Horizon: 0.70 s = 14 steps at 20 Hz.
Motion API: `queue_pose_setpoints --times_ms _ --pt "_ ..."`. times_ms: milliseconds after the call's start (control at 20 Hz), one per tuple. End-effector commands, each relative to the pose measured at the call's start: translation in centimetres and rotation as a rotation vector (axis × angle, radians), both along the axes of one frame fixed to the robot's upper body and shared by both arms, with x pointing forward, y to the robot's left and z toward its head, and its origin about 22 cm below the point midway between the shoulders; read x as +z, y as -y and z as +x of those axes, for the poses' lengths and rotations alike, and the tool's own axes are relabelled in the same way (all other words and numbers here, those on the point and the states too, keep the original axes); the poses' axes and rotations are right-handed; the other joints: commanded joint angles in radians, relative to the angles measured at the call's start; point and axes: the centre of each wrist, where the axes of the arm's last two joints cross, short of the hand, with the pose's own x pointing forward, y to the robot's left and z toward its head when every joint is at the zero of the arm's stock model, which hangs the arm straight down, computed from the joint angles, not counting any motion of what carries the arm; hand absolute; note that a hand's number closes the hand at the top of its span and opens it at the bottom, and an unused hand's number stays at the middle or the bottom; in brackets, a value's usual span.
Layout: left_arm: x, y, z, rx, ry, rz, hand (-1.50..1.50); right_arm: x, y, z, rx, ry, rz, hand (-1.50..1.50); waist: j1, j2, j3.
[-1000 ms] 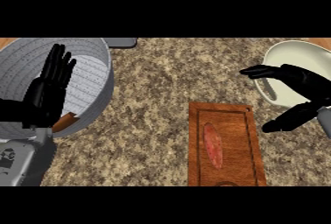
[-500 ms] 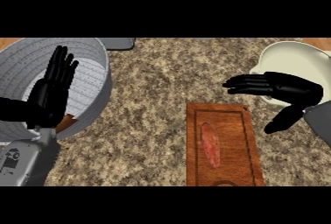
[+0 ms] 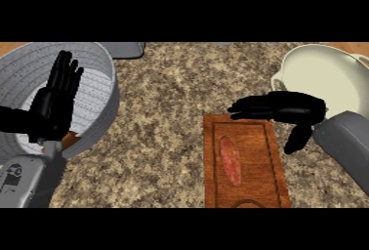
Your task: Pick the sweet potato from the cutting board and place it in the pot
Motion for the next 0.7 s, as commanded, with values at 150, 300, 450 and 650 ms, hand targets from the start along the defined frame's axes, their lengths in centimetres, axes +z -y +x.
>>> queue_pose_setpoints --times_ms 150,300,450,650 --pt "-2.0 -1.1 -1.1 0.010 -0.002 0.008 0.00 -4.7 -1.4 -0.9 0.081 -0.113 -0.077 -1.50 -0.004 -0.001 0.000" --pt "1.5 0.1 0.2 0.023 -0.013 0.008 0.00 -4.4 -3.1 -0.6 0.100 -0.103 -0.075 -1.50 -0.007 -0.002 0.000" --pt "1.1 -0.9 -0.3 0.014 -0.003 0.005 0.00 -4.5 -3.9 -1.0 0.116 -0.095 -0.033 -1.50 -0.011 -0.004 0.000" --pt "-0.7 -1.4 -0.7 0.010 0.002 0.007 0.00 -5.5 0.0 -1.6 0.125 -0.084 0.009 -1.50 -0.012 -0.002 0.000"
